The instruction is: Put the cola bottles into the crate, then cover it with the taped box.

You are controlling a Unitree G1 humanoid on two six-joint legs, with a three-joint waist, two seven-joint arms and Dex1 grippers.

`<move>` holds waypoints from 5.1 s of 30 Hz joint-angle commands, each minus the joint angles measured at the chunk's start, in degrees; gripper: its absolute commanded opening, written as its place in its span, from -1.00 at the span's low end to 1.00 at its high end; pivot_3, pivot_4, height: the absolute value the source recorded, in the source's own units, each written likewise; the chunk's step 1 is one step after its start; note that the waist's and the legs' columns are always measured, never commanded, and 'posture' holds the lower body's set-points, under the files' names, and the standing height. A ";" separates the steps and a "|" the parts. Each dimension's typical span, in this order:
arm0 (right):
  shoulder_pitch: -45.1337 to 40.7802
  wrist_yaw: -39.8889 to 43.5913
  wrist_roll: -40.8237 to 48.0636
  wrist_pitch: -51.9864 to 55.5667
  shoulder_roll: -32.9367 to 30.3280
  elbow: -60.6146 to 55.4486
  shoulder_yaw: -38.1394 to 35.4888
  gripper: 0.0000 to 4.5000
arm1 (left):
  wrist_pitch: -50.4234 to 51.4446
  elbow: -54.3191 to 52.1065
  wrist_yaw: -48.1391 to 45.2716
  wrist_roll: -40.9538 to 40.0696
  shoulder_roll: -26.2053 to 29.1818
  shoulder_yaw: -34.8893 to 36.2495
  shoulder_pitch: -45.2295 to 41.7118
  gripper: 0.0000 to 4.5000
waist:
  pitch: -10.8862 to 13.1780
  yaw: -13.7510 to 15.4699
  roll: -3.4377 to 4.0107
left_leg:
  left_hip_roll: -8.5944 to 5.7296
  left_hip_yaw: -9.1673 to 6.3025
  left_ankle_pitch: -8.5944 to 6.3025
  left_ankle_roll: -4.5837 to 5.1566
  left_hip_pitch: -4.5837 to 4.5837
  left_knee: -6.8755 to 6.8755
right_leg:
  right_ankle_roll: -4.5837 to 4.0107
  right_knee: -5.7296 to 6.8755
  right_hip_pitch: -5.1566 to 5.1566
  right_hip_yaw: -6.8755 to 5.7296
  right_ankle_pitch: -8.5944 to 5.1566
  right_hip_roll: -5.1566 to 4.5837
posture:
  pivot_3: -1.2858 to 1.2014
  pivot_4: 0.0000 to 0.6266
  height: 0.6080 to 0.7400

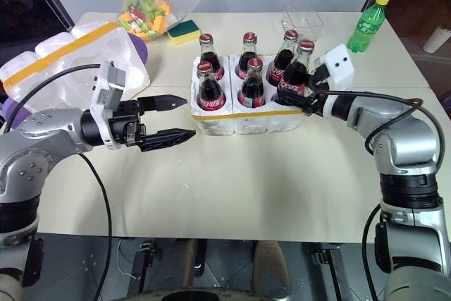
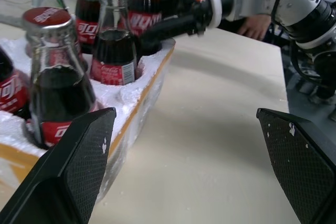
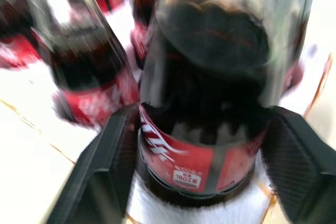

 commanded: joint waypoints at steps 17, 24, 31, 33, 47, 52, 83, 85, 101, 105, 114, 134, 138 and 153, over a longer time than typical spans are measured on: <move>-1.74 19.98 10.23 4.72 -20.67 -2.51 -14.63 0.98 | -6.22 15.31 -20.84 11.70 30.68 22.35 13.73 1.00 | 0.01 -0.71 -0.06 | 0.05 0.05 -0.01 -0.01 0.04 -0.10 | -0.23 -0.04 -0.07 0.00 -0.13 0.02 | 0.03 -0.52 0.98; 3.31 25.35 9.92 0.23 -21.55 -3.13 -14.66 0.98 | -21.74 47.51 -38.69 25.87 46.87 26.24 19.62 1.00 | 0.03 -1.66 -0.06 | 0.07 0.19 -0.02 -0.01 0.01 -0.21 | -0.37 -0.07 -0.20 -0.01 -0.22 -0.04 | 0.03 -0.52 0.98; 6.20 23.56 11.55 1.13 -19.43 -5.42 -15.57 0.98 | -35.26 67.96 -38.94 35.91 47.14 6.41 -2.18 1.00 | 0.02 -1.37 -0.07 | 0.08 0.19 -0.02 -0.02 -0.01 -0.25 | -0.29 0.02 -0.23 -0.02 -0.24 -0.04 | 0.03 -0.52 0.98; 6.69 22.77 12.10 1.75 -19.11 -5.65 -16.31 0.98 | -39.19 73.23 -38.93 41.88 44.14 0.28 -10.19 1.00 | 0.01 -1.40 -0.06 | 0.08 0.19 -0.02 -0.02 -0.01 -0.23 | -0.12 0.04 -0.22 -0.02 -0.15 -0.01 | 0.03 -0.52 0.98; 16.19 18.76 13.54 5.95 -20.85 -8.81 -25.30 0.98 | -51.37 96.89 -29.26 60.69 31.98 -12.19 -32.47 1.00 | -0.04 -1.45 -0.48 | 0.08 0.13 -0.02 0.00 -0.03 -0.12 | -0.01 0.17 -0.18 -0.03 -0.12 0.01 | 0.03 -0.52 0.98; 18.10 18.41 13.84 7.10 -21.92 -9.33 -27.14 0.98 | -51.28 98.81 -26.10 62.27 28.89 -12.00 -33.48 1.00 | -0.04 -1.45 -0.49 | 0.08 0.13 -0.02 0.00 -0.02 -0.10 | -0.01 0.18 -0.17 -0.03 -0.11 0.00 | 0.03 -0.52 0.98; 22.64 15.73 14.77 8.10 -22.00 -11.15 -32.00 1.00 | -58.44 82.67 -29.16 55.58 19.09 -5.87 -45.85 -0.82 | -0.01 -0.19 -0.61 | 0.08 0.10 -0.01 0.00 -0.02 0.09 | 0.00 0.29 -0.11 -0.04 -0.10 -0.01 | 0.03 -0.52 0.98; 22.94 15.54 14.99 8.16 -21.75 -11.58 -32.42 1.00 | -58.89 75.67 -27.87 55.47 16.36 -6.77 -45.09 -0.82 | -0.01 0.05 -0.61 | 0.08 0.10 -0.01 0.00 -0.02 0.11 | 0.01 0.29 -0.09 -0.04 -0.10 -0.01 | 0.03 -0.52 0.98; 27.06 11.46 17.56 9.16 -18.24 -15.06 -36.68 1.00 | -53.76 31.55 -4.23 79.64 5.75 -18.16 -34.45 -0.82 | -0.02 0.29 -0.60 | 0.05 0.08 -0.01 0.00 0.01 0.18 | 0.04 0.36 -0.02 -0.01 -0.08 0.01 | 0.03 -0.52 0.98; 27.20 10.26 18.01 9.00 -17.40 -15.49 -36.38 1.00 | -49.41 29.72 -3.73 80.32 2.96 -17.97 -35.03 -0.82 | -0.02 0.32 -0.60 | 0.02 0.05 -0.01 0.00 0.01 0.24 | 0.09 0.28 0.06 -0.01 -0.05 0.00 | 0.03 -0.52 0.98; 27.19 9.75 17.86 7.95 -17.31 -14.44 -36.41 1.00 | -46.98 35.78 -3.21 79.09 9.87 -13.99 -35.91 -0.82 | -0.02 -0.33 -0.60 | 0.03 0.03 0.00 0.01 0.04 0.19 | 0.10 0.29 0.04 -0.01 -0.05 0.00 | 0.03 -0.52 0.98; 27.49 14.88 22.11 7.14 -18.68 -18.03 -36.87 1.00 | -46.18 23.31 -2.92 75.65 3.65 -17.14 -30.64 -0.82 | -0.03 -0.12 -0.59 | 0.02 0.03 0.00 0.01 0.08 0.20 | 0.10 0.32 0.07 -0.01 -0.05 0.01 | 0.03 -0.52 0.98; 26.92 14.73 24.10 7.68 -18.81 -18.97 -37.40 1.00 | -47.68 20.66 -1.72 78.70 3.78 -18.78 -27.60 -0.82 | -0.02 0.05 -0.59 | 0.02 0.02 0.00 0.01 0.06 0.22 | 0.09 0.30 0.09 -0.01 -0.05 0.01 | 0.03 -0.52 0.98; 26.11 13.43 25.26 6.21 -17.26 -17.38 -36.02 1.00 | -56.18 25.84 6.89 88.60 1.00 -22.60 -28.32 -0.82 | -0.03 0.24 -0.60 | 0.02 0.02 0.00 0.01 0.07 0.25 | 0.10 0.27 0.15 -0.02 -0.05 0.00 | 0.03 -0.52 0.98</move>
